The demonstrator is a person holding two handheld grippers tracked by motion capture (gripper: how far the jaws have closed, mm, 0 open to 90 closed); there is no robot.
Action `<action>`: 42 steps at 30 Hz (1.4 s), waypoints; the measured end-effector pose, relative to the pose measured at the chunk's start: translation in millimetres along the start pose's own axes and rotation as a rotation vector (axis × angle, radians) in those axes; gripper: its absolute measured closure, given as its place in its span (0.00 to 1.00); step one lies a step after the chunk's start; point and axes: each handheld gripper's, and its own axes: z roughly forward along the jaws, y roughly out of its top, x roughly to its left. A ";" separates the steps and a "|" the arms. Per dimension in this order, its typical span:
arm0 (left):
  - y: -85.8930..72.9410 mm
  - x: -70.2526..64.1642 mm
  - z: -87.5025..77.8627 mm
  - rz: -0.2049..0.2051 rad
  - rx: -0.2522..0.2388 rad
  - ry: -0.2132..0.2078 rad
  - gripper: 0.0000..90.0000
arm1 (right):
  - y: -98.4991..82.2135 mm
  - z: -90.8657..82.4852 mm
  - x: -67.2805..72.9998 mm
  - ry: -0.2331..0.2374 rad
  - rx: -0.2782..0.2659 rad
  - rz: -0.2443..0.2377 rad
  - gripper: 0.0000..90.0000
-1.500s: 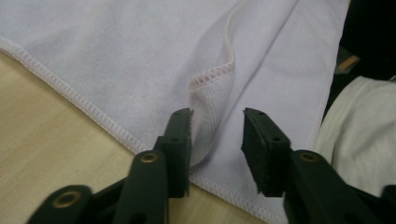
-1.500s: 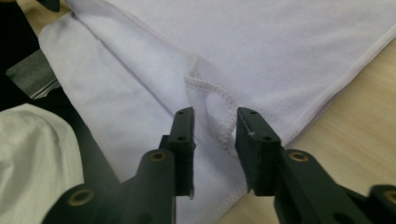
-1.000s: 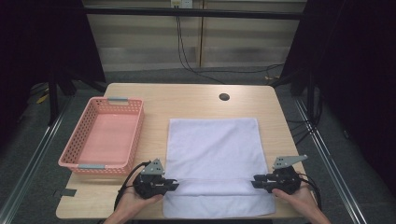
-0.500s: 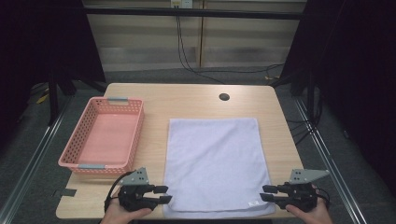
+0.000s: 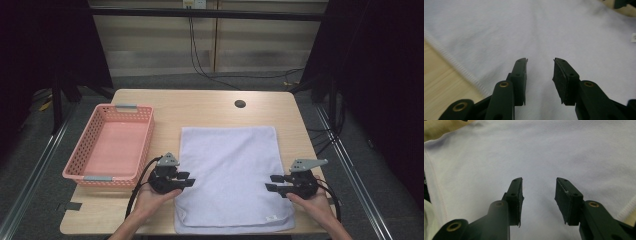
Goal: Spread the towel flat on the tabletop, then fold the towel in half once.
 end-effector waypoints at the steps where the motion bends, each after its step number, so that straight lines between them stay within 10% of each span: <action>1: 0.8 -0.4 2.3 0.008 0.002 0.002 0.70 | 3.0 5.1 -2.0 0.008 0.002 0.002 0.65; 9: 6.9 9.5 21.5 0.042 0.037 0.109 0.67 | 26.9 46.8 -14.7 -0.050 0.097 -0.031 0.59; 15: 2.2 4.2 34.2 0.108 0.084 0.093 0.73 | 36.7 70.0 -25.6 -0.056 0.116 -0.028 0.60; 30: -13.6 -14.2 23.2 0.096 0.092 0.072 0.78 | 12.6 48.3 2.1 -0.041 0.147 -0.068 0.63; 42: -28.3 -35.5 11.6 0.077 0.126 -0.027 0.77 | -9.1 26.9 23.5 0.030 0.165 -0.071 0.66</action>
